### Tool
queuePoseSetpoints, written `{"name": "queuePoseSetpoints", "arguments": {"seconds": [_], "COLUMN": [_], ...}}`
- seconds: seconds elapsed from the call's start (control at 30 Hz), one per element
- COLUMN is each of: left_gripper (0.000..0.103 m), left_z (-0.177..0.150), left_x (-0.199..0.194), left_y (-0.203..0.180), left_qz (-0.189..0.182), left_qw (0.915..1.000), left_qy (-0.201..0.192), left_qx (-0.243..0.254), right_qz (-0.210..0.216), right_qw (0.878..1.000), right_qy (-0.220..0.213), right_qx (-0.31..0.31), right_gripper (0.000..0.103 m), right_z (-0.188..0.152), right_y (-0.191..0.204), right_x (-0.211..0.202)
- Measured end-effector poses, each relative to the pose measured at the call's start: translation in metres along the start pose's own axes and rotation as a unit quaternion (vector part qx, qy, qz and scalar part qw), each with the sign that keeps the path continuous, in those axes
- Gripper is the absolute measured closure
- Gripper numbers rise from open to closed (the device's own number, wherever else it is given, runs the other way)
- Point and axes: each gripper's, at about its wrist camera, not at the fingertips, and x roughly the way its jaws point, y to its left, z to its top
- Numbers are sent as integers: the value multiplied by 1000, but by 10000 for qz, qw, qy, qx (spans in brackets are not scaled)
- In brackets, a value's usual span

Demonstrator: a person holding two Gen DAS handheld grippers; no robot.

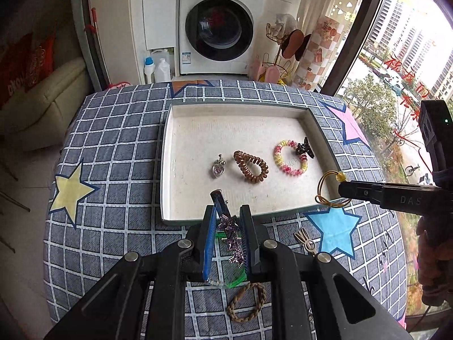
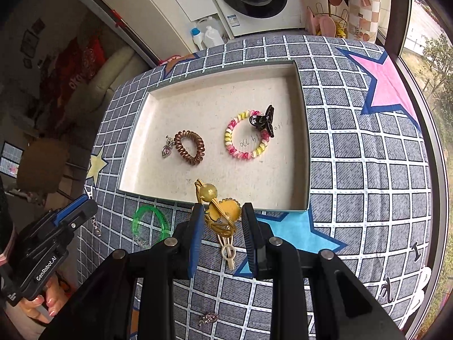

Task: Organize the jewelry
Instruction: 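Lift the star pendant with the left tool while the right tool lifts the yellow hair tie, then release the star pendant in the tray with the left tool while the right tool drops the hair tie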

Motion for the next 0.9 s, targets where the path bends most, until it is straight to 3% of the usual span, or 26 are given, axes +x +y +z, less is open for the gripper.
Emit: {"name": "queuePoseSetpoints", "arguments": {"seconds": [0.6, 0.9], "left_gripper": [74, 74], "left_z": [33, 41], "left_x": [86, 120], "left_y": [-2, -4], "left_qz": [255, 437], "left_qw": [9987, 9969], "left_qy": [431, 643], "left_qx": [16, 89], "right_qz": [-208, -442], "right_qw": [9987, 9979], "right_qy": [379, 354], "right_qx": [261, 311], "right_gripper": [74, 74], "right_z": [42, 58], "right_y": [-23, -35], "right_x": [68, 83]}}
